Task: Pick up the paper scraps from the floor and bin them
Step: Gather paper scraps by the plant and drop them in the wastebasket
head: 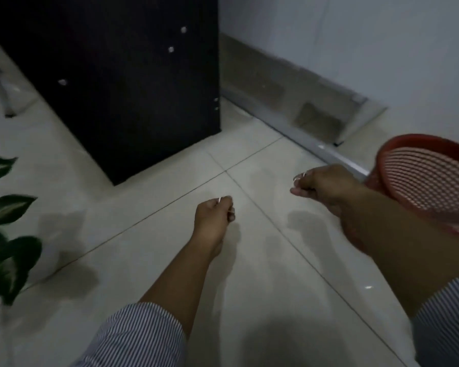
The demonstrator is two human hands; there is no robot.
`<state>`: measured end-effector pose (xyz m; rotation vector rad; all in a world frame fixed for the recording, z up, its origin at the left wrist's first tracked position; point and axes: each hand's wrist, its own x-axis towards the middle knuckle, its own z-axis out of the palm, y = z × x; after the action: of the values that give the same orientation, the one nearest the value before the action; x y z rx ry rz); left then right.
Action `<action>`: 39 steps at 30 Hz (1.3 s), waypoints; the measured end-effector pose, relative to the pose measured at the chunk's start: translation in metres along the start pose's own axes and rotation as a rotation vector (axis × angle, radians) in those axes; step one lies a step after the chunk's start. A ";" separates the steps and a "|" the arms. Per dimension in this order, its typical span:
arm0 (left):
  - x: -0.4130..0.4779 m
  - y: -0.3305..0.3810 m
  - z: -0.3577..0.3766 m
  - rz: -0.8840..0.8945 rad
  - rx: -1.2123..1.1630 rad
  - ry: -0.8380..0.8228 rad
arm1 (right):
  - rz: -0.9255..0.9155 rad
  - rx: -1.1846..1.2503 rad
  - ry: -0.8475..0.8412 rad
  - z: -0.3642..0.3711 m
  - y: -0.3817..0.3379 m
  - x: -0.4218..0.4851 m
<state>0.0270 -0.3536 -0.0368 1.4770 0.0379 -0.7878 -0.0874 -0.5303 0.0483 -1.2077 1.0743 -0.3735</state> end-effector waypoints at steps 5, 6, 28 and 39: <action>-0.021 0.026 0.068 -0.019 0.031 -0.201 | -0.075 0.055 0.294 -0.095 -0.045 -0.028; -0.026 0.031 0.083 -0.018 0.050 -0.236 | -0.083 0.072 0.395 -0.118 -0.048 -0.031; -0.067 0.061 0.282 0.420 0.826 -0.549 | -0.181 -1.020 0.516 -0.182 0.021 -0.052; -0.084 0.068 0.174 0.428 0.617 -0.494 | -0.518 -1.071 0.681 -0.152 0.008 -0.076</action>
<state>-0.0785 -0.4780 0.0866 1.7287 -0.9361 -0.8219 -0.2520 -0.5579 0.0815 -2.4457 1.6151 -0.6708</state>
